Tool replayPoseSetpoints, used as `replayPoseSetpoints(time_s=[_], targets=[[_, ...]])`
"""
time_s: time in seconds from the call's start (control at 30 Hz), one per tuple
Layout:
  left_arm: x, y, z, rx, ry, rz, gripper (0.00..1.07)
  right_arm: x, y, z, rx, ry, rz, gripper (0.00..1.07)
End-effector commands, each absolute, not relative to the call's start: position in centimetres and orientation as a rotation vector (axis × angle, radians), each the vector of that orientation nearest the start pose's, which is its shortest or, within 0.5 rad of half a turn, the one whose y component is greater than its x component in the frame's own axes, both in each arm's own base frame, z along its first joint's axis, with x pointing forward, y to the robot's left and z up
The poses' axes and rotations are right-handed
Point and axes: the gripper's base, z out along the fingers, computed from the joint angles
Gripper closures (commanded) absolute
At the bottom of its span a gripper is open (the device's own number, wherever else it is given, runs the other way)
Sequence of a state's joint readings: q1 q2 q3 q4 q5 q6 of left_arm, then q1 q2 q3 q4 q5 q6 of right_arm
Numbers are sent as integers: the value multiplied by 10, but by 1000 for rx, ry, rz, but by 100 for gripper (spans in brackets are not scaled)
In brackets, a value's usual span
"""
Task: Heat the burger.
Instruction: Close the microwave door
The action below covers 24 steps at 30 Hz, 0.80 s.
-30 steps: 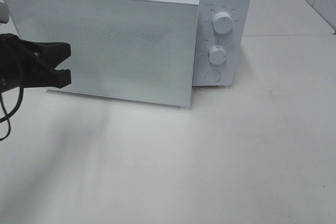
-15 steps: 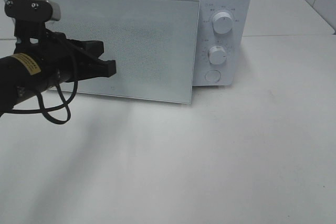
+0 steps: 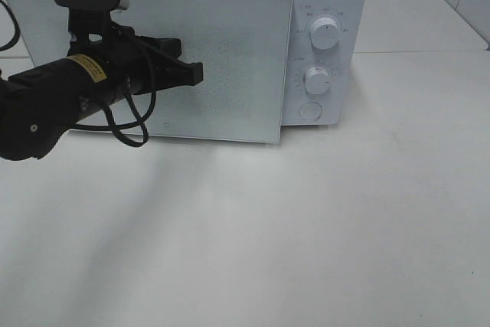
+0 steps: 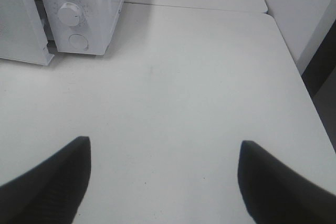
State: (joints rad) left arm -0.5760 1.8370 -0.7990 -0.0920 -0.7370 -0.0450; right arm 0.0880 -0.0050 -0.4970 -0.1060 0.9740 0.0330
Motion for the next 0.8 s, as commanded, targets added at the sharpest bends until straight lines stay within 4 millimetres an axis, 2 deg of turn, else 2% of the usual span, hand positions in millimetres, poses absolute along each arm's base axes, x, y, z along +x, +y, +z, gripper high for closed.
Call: replayPoseSetpoints(time_s=[0.03,0.3,0.43,0.8], targets=[[318,-206,178,363,1757,-456,107,-5,-8,284,-43,1915,-38,34],[330,-224,174,353,1750,-478,107,-5,-8,284,-43,1915,-38,34],[342,-238,176,291,1746,-499,107,-5,-8,284,-43,1915,-38,34],[369,-251,180,254,1723,-498,107,-5,-8,284,-43,1915,-38,34]])
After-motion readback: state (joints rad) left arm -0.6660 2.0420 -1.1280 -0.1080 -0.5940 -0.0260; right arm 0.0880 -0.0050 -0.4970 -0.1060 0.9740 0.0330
